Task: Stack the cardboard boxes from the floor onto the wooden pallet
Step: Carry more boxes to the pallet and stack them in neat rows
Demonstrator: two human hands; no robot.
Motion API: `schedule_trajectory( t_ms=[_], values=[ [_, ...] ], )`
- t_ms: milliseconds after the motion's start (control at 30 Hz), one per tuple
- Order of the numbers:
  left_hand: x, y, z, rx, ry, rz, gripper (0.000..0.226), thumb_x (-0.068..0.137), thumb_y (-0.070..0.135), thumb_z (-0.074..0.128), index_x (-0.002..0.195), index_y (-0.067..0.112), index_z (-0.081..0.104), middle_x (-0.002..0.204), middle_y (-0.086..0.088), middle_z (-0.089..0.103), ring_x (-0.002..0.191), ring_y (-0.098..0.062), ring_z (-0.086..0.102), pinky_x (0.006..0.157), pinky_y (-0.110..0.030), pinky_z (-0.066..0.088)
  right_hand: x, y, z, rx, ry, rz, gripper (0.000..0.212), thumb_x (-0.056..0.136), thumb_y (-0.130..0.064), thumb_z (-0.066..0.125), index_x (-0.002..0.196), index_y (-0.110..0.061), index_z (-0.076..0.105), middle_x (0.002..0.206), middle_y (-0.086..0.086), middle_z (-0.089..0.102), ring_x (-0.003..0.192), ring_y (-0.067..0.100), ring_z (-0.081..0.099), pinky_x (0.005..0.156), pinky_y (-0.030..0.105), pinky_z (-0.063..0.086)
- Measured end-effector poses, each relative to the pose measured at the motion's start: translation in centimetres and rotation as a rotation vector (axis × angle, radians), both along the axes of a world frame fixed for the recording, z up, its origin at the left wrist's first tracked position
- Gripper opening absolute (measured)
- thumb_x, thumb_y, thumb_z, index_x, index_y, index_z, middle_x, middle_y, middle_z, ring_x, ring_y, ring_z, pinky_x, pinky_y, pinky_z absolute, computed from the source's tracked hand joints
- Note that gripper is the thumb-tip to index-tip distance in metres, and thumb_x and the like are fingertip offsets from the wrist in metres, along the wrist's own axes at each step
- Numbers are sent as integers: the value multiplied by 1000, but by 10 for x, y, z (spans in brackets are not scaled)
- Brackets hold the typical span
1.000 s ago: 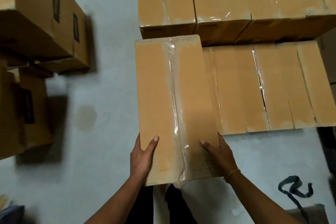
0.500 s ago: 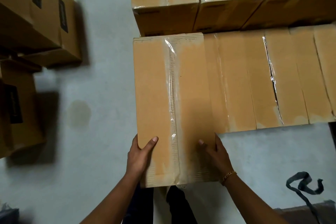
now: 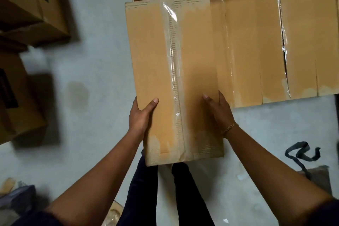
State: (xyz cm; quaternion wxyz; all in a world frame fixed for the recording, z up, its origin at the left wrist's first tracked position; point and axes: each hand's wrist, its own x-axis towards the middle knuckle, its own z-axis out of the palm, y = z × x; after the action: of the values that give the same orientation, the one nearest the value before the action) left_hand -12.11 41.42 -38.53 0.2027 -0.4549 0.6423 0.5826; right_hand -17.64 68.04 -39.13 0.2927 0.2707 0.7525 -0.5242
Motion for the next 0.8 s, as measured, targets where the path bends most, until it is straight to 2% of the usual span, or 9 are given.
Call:
schedule_trajectory(
  t_ms=[67, 167, 333, 467, 567, 800],
  values=[
    [-4, 0, 0, 5, 11, 17, 76, 78, 63, 80, 143, 34, 52, 125, 12, 69, 112, -15, 67, 102, -47, 54, -4, 0, -2, 7, -1, -10, 103, 65, -88, 68, 152, -37, 45, 145, -12, 59, 131, 14, 56, 114, 45, 46],
    [-18, -4, 0, 16, 25, 37, 68, 83, 57, 79, 141, 34, 53, 124, 13, 70, 111, -14, 68, 99, -42, 55, -20, -4, -5, 20, 28, 23, 92, 73, -82, 66, 151, -37, 46, 144, -13, 59, 131, 14, 56, 114, 45, 45],
    [-43, -12, -1, 14, 37, 27, 66, 85, 57, 78, 142, 34, 52, 124, 12, 69, 110, -13, 68, 95, -40, 55, -51, -13, -6, 35, 46, 43, 89, 76, -78, 64, 152, -36, 44, 148, -12, 56, 136, 14, 52, 117, 44, 41],
    [-61, -17, -5, 11, 54, 15, 67, 85, 56, 78, 143, 33, 52, 125, 12, 69, 110, -13, 67, 97, -40, 55, -66, -14, -10, 31, 72, 32, 74, 87, -67, 65, 151, -33, 48, 145, -10, 58, 133, 14, 53, 117, 42, 41],
    [-69, -19, -7, 12, 58, 11, 69, 84, 57, 78, 143, 33, 52, 125, 12, 69, 111, -14, 68, 99, -43, 55, -74, -15, -11, 37, 57, 19, 89, 78, -77, 65, 153, -33, 45, 150, -9, 54, 137, 15, 50, 118, 43, 40],
    [-80, -19, -5, 25, 65, 15, 67, 85, 55, 79, 142, 32, 53, 124, 11, 70, 110, -15, 69, 98, -43, 56, -84, -15, -10, 41, 66, 14, 85, 85, -71, 63, 156, -31, 40, 156, -6, 48, 142, 18, 44, 119, 41, 36]
  ],
)
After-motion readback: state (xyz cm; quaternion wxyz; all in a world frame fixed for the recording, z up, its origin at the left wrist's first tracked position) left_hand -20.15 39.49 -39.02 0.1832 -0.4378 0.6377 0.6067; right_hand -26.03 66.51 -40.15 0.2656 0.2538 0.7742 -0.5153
